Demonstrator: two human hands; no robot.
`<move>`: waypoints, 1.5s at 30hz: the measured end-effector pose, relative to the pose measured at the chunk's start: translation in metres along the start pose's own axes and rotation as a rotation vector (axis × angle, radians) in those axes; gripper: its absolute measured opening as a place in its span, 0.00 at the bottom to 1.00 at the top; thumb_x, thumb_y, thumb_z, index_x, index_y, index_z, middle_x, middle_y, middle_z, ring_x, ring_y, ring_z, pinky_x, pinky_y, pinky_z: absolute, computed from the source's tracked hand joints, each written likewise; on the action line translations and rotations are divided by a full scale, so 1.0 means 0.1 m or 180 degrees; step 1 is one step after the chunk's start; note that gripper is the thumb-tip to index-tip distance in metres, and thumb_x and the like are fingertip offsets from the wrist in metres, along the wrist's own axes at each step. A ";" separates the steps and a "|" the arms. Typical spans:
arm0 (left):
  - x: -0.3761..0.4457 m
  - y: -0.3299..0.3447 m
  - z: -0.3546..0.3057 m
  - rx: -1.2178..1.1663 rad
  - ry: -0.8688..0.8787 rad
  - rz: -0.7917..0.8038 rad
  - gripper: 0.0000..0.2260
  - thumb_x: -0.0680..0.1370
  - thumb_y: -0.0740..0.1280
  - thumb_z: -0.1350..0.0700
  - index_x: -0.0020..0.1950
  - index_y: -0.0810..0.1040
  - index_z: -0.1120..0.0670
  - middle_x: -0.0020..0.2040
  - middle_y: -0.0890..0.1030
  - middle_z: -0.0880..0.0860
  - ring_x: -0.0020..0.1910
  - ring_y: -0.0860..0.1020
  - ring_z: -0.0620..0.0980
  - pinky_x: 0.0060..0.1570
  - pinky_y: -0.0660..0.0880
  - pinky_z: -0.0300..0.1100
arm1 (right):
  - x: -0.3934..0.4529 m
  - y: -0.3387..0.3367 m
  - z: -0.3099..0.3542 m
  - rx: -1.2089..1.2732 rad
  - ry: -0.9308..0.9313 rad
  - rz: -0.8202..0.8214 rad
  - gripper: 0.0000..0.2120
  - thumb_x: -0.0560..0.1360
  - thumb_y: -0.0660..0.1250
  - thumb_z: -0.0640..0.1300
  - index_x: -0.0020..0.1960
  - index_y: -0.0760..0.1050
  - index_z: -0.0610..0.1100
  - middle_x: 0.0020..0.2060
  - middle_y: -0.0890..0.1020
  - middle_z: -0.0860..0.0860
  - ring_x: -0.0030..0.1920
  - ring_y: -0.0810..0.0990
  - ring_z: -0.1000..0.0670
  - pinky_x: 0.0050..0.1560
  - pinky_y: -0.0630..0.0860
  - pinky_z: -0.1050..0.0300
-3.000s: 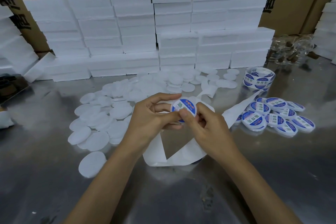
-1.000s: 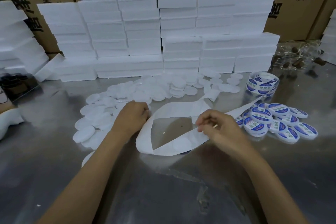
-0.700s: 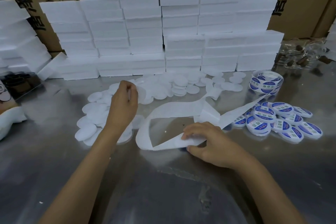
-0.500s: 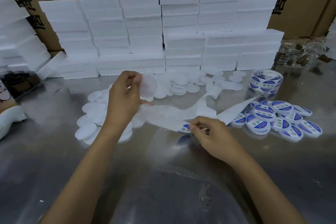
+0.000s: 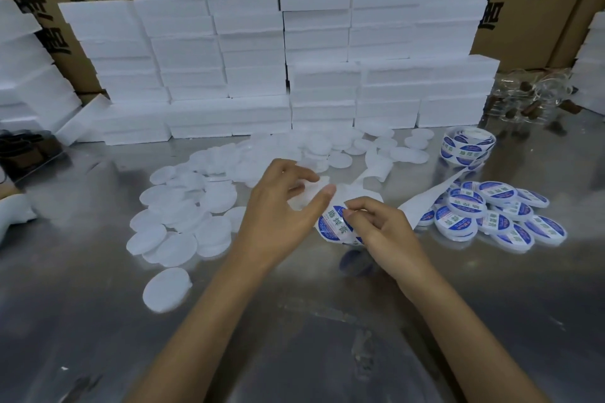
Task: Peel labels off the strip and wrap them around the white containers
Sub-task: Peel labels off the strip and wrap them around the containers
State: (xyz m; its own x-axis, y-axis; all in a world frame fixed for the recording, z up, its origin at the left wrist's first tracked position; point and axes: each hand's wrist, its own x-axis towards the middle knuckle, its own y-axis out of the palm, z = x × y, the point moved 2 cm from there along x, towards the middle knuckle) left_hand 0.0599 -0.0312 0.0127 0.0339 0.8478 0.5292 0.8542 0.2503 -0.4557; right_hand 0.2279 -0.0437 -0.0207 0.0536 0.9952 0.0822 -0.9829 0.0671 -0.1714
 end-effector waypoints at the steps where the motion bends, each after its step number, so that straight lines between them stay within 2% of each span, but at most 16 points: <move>1: 0.00 0.01 0.05 0.0119 -0.0105 0.0071 0.09 0.75 0.73 0.44 0.51 0.82 0.47 0.53 0.75 0.40 0.51 0.80 0.36 0.49 0.76 0.27 | -0.01 0.01 0.02 0.0098 -0.0030 0.0052 0.05 0.80 0.65 0.41 0.50 0.80 0.46 0.40 0.86 0.51 0.38 0.82 0.61 0.37 0.74 0.69; 3: 0.00 0.02 0.09 0.0133 -0.0376 0.0265 0.12 0.75 0.72 0.44 0.53 0.83 0.50 0.55 0.77 0.44 0.53 0.79 0.40 0.52 0.76 0.29 | -0.03 0.02 0.06 0.0176 -0.0126 0.0175 0.05 0.80 0.65 0.40 0.51 0.80 0.44 0.40 0.86 0.50 0.37 0.80 0.62 0.34 0.70 0.72; 5: -0.01 0.02 0.12 -0.0012 -0.0688 0.0468 0.09 0.77 0.71 0.44 0.49 0.83 0.48 0.54 0.80 0.46 0.53 0.79 0.40 0.52 0.74 0.28 | -0.06 0.02 0.09 0.0181 -0.0279 0.0299 0.06 0.80 0.64 0.39 0.52 0.80 0.42 0.42 0.85 0.49 0.35 0.79 0.63 0.33 0.68 0.74; 8: -0.04 0.00 0.15 -0.0886 -0.1248 0.0837 0.13 0.79 0.68 0.43 0.47 0.86 0.51 0.48 0.86 0.49 0.48 0.84 0.45 0.49 0.77 0.34 | -0.09 0.03 0.14 0.0178 -0.0521 0.0374 0.06 0.81 0.64 0.39 0.53 0.80 0.41 0.46 0.85 0.48 0.38 0.80 0.63 0.37 0.71 0.73; 9: -0.05 -0.01 0.14 -0.1189 -0.1404 0.0935 0.14 0.79 0.69 0.44 0.47 0.87 0.54 0.47 0.87 0.51 0.47 0.85 0.48 0.48 0.78 0.35 | -0.10 0.04 0.15 0.0209 -0.0569 0.0367 0.06 0.81 0.64 0.38 0.53 0.80 0.41 0.48 0.85 0.48 0.43 0.82 0.60 0.41 0.73 0.70; 11: -0.05 -0.02 0.15 -0.1608 -0.1608 0.1028 0.14 0.79 0.70 0.46 0.48 0.87 0.56 0.48 0.87 0.54 0.51 0.86 0.53 0.54 0.79 0.41 | -0.10 0.05 0.14 0.0195 -0.0634 0.0311 0.05 0.80 0.65 0.38 0.51 0.79 0.43 0.49 0.85 0.48 0.51 0.83 0.52 0.51 0.77 0.58; 13: -0.05 -0.01 0.18 -0.1921 -0.1769 0.1003 0.13 0.78 0.71 0.50 0.48 0.87 0.59 0.50 0.87 0.58 0.54 0.85 0.58 0.60 0.78 0.48 | -0.10 0.07 0.13 0.0153 -0.0709 0.0210 0.06 0.79 0.65 0.36 0.51 0.79 0.45 0.48 0.85 0.49 0.52 0.82 0.48 0.56 0.76 0.51; 14: -0.04 0.00 0.20 -0.2044 -0.1848 0.0970 0.12 0.78 0.71 0.52 0.49 0.87 0.60 0.51 0.86 0.59 0.54 0.84 0.59 0.61 0.79 0.49 | -0.10 0.07 0.13 0.0134 -0.0773 0.0163 0.07 0.79 0.67 0.35 0.51 0.78 0.47 0.47 0.84 0.50 0.50 0.81 0.48 0.55 0.75 0.52; 17: -0.04 -0.01 0.23 -0.2280 -0.2000 0.0935 0.10 0.77 0.71 0.56 0.50 0.86 0.63 0.52 0.86 0.61 0.52 0.85 0.58 0.57 0.81 0.47 | -0.15 0.09 0.14 -0.0264 -0.1148 0.0207 0.17 0.75 0.70 0.35 0.57 0.76 0.54 0.45 0.80 0.56 0.45 0.78 0.53 0.48 0.72 0.66; 19: -0.05 -0.02 0.24 -0.2312 -0.1996 0.1037 0.10 0.78 0.70 0.58 0.53 0.86 0.62 0.54 0.85 0.61 0.55 0.84 0.58 0.59 0.80 0.49 | -0.17 0.10 0.14 -0.0704 -0.1478 0.0189 0.20 0.74 0.70 0.36 0.58 0.77 0.58 0.48 0.78 0.58 0.49 0.77 0.54 0.48 0.70 0.70; 21: -0.05 -0.02 0.24 -0.2374 -0.2058 0.1050 0.10 0.78 0.69 0.59 0.54 0.86 0.62 0.54 0.85 0.61 0.55 0.84 0.56 0.58 0.81 0.48 | -0.16 0.11 0.12 -0.0971 -0.1651 0.0010 0.19 0.74 0.71 0.37 0.57 0.78 0.59 0.50 0.77 0.57 0.51 0.76 0.54 0.48 0.70 0.69; 26: -0.06 -0.01 0.24 -0.2496 -0.2237 0.0978 0.10 0.76 0.71 0.59 0.52 0.85 0.65 0.52 0.86 0.62 0.50 0.85 0.54 0.53 0.82 0.44 | -0.15 0.12 0.10 -0.1528 -0.2111 -0.0474 0.13 0.72 0.74 0.38 0.54 0.82 0.50 0.51 0.74 0.53 0.53 0.72 0.54 0.50 0.68 0.72; 32: -0.07 0.01 0.24 -0.2603 -0.2382 0.0795 0.09 0.76 0.72 0.59 0.52 0.85 0.64 0.51 0.86 0.62 0.51 0.85 0.55 0.56 0.81 0.47 | -0.21 0.18 0.17 -0.1786 -0.2650 -0.0873 0.08 0.71 0.73 0.38 0.48 0.82 0.46 0.51 0.76 0.51 0.50 0.73 0.52 0.48 0.70 0.61; 35: -0.08 0.01 0.23 -0.2481 -0.2380 0.0723 0.11 0.77 0.71 0.59 0.54 0.84 0.65 0.52 0.86 0.62 0.54 0.84 0.57 0.58 0.80 0.48 | -0.24 0.21 0.20 -0.1506 -0.2525 -0.0814 0.07 0.70 0.71 0.36 0.45 0.79 0.46 0.49 0.76 0.54 0.51 0.73 0.52 0.49 0.70 0.62; 40: -0.10 -0.02 0.23 -0.1782 -0.2461 0.0513 0.10 0.75 0.75 0.55 0.48 0.86 0.62 0.48 0.86 0.61 0.50 0.85 0.57 0.53 0.82 0.49 | -0.27 0.21 0.23 -0.0770 -0.2088 -0.0700 0.12 0.69 0.67 0.37 0.48 0.70 0.48 0.44 0.75 0.58 0.49 0.75 0.50 0.49 0.72 0.59; 45: -0.09 -0.04 0.16 -0.1240 -0.2071 0.0380 0.04 0.72 0.78 0.56 0.46 0.88 0.54 0.46 0.87 0.48 0.49 0.85 0.47 0.55 0.81 0.41 | -0.24 0.15 0.24 -0.0002 -0.1783 -0.0786 0.16 0.71 0.67 0.34 0.52 0.69 0.51 0.46 0.76 0.59 0.47 0.77 0.51 0.50 0.74 0.63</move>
State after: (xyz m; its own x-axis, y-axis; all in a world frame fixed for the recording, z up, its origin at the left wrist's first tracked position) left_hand 0.0473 -0.0326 -0.0020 -0.0717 0.9933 -0.0905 0.9892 0.0592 -0.1343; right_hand 0.2072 -0.0687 -0.0014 0.1789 0.7612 0.6233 -0.9531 0.2913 -0.0821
